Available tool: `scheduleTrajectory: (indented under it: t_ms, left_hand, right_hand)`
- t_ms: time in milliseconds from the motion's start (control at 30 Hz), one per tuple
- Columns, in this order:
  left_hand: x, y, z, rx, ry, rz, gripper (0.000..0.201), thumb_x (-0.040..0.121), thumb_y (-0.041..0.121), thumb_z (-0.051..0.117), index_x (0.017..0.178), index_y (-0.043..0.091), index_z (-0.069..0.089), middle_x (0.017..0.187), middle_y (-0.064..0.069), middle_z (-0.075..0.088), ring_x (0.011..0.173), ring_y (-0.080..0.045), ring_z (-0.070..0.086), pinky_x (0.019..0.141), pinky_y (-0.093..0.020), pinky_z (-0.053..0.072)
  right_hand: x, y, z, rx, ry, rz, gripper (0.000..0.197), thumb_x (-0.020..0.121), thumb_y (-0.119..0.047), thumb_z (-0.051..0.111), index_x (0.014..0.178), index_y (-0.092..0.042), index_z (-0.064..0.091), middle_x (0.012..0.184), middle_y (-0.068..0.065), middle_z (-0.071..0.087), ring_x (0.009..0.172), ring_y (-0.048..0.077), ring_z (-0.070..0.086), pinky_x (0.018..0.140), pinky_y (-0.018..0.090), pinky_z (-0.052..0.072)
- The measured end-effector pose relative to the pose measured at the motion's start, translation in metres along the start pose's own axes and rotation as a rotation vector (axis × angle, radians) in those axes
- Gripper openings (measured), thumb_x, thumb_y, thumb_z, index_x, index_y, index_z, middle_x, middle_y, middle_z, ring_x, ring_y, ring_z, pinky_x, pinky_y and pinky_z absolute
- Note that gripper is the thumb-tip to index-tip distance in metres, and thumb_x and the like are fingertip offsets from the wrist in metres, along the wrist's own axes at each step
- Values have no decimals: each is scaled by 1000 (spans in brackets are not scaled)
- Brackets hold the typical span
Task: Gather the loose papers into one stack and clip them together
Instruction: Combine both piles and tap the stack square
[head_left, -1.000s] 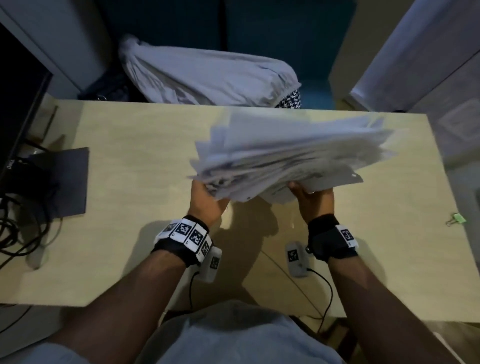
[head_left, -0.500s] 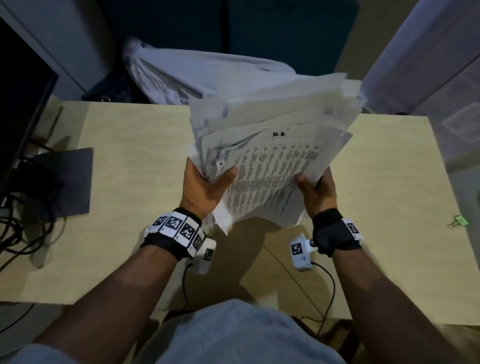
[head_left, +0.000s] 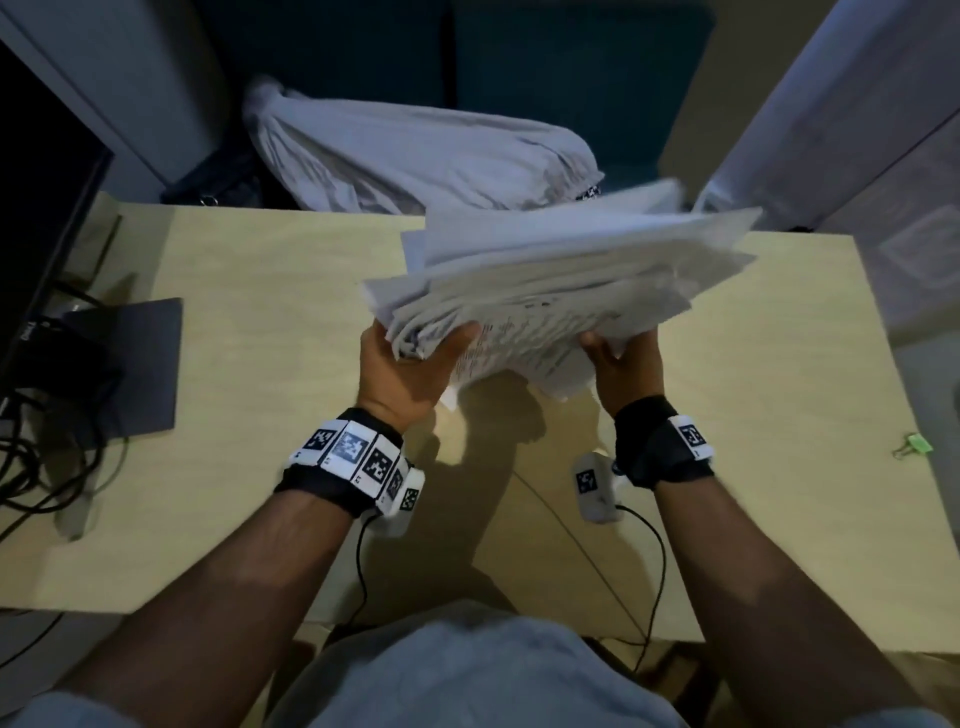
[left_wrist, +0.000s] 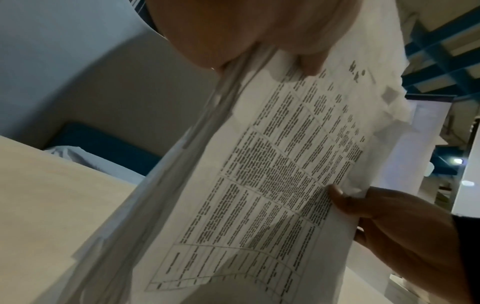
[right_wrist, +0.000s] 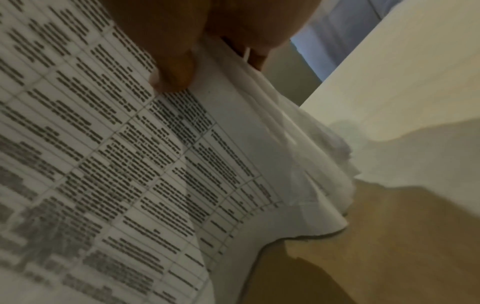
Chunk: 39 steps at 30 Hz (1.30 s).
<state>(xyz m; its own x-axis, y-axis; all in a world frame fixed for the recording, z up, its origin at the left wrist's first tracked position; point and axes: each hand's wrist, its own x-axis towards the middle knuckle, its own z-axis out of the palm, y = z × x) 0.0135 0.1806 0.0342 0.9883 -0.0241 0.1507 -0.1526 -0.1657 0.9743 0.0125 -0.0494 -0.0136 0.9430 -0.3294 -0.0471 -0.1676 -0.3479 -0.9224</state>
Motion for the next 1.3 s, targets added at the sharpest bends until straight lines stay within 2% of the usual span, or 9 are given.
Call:
scheduleTrajectory:
  t_ms: [267, 367, 500, 633, 867, 967, 1100, 1233, 1300]
  left_hand:
    - [20, 27, 5, -21, 135, 129, 53, 71, -8, 77, 110, -24, 45, 107, 6, 55, 99, 26, 50, 86, 4, 36]
    - [27, 16, -5, -61, 190, 111, 62, 72, -8, 75, 120, -11, 36, 111, 4, 53, 107, 9, 56, 92, -11, 44]
    - [31, 10, -17, -154, 42, 5, 105, 61, 9, 89, 137, 24, 17, 138, -20, 41, 132, -24, 45, 106, -44, 42]
    - [37, 5, -16, -154, 39, -10, 86, 66, -12, 77, 134, -11, 24, 128, -25, 50, 118, -23, 57, 96, -37, 51]
    - [27, -1, -12, -281, 132, -170, 87, 66, -19, 73, 137, -12, 21, 114, -11, 53, 104, -2, 64, 78, -26, 57]
    - [23, -9, -15, -268, 98, -192, 75, 68, 5, 83, 123, -21, 39, 120, -25, 60, 107, -37, 63, 85, -55, 54]
    - [18, -8, -10, -130, 129, -80, 59, 76, -2, 75, 115, -31, 42, 105, 26, 69, 96, -6, 68, 86, -27, 56]
    - [5, -11, -12, 54, 199, -274, 124, 48, 81, 70, 128, -10, 49, 121, -13, 64, 113, 0, 59, 108, -22, 28]
    - [8, -6, -21, 35, 109, -207, 70, 69, 59, 74, 115, 6, 67, 113, -4, 66, 104, 18, 55, 106, -14, 27]
  right_hand:
    - [11, -4, 6, 88, 55, -14, 70, 78, -13, 75, 130, -1, 30, 117, -1, 47, 102, 8, 48, 77, 20, 46]
    - [19, -6, -4, 127, 13, -21, 78, 65, -31, 80, 122, -6, 33, 119, 8, 47, 109, 24, 52, 86, 39, 52]
    - [33, -16, -10, 132, -86, -35, 82, 68, -33, 79, 127, -13, 26, 123, 8, 48, 110, 24, 54, 84, 24, 52]
    - [41, -20, 1, 89, -58, -37, 63, 78, -15, 75, 115, -11, 24, 119, 7, 42, 106, 19, 48, 78, 17, 47]
    - [40, -22, 9, 186, -44, -20, 51, 82, -11, 72, 124, 1, 47, 107, 1, 58, 94, 6, 58, 71, 2, 45]
    - [35, -26, 12, 303, 22, -44, 43, 81, -3, 70, 119, 4, 52, 108, 3, 58, 81, -15, 61, 69, 4, 47]
    - [33, -34, 13, 404, 54, -75, 41, 77, -8, 74, 112, -10, 52, 108, 5, 61, 86, -9, 63, 76, 13, 51]
    - [31, -16, 16, 111, -145, -3, 67, 70, -22, 80, 128, -6, 50, 121, 4, 62, 103, 3, 59, 85, 15, 52]
    - [30, -8, 17, 28, -183, 40, 63, 74, -19, 79, 129, -6, 50, 124, 9, 62, 108, 16, 58, 87, 23, 51]
